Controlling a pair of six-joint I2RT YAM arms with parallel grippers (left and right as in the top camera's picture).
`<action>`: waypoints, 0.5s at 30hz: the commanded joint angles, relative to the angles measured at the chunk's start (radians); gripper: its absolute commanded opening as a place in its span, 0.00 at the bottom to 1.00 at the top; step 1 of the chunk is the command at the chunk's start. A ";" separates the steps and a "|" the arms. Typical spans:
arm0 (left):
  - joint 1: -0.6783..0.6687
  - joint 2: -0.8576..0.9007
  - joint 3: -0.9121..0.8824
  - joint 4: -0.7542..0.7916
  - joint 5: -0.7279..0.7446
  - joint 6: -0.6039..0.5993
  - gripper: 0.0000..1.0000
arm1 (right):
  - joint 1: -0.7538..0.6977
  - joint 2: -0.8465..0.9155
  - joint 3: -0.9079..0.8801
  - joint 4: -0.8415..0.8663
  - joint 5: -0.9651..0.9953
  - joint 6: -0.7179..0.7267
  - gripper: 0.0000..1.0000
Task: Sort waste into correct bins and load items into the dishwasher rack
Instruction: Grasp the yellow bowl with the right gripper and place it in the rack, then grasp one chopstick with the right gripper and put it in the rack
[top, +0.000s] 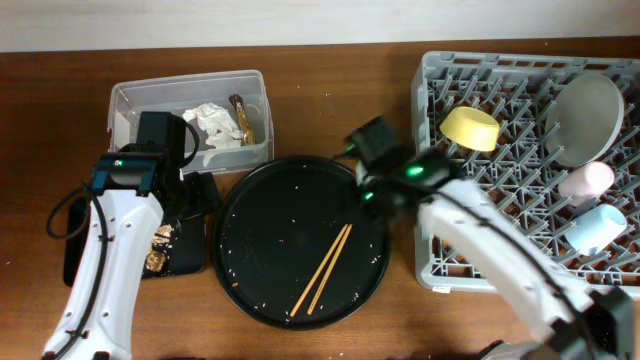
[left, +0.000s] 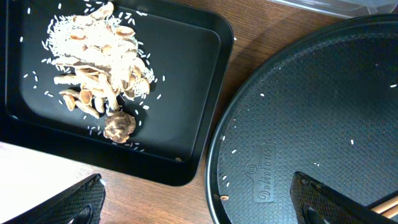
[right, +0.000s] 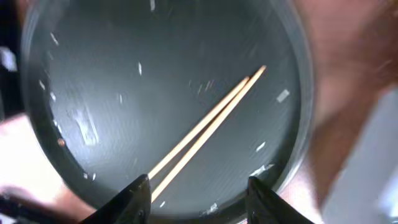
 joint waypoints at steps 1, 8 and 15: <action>0.002 -0.013 0.003 0.002 0.003 -0.010 0.95 | 0.086 0.091 -0.084 0.038 0.002 0.249 0.50; 0.002 -0.013 0.003 -0.003 0.003 -0.010 0.95 | 0.130 0.193 -0.269 0.240 0.003 0.361 0.45; 0.002 -0.013 0.003 -0.002 0.003 -0.010 0.95 | 0.157 0.219 -0.271 0.286 -0.004 0.386 0.45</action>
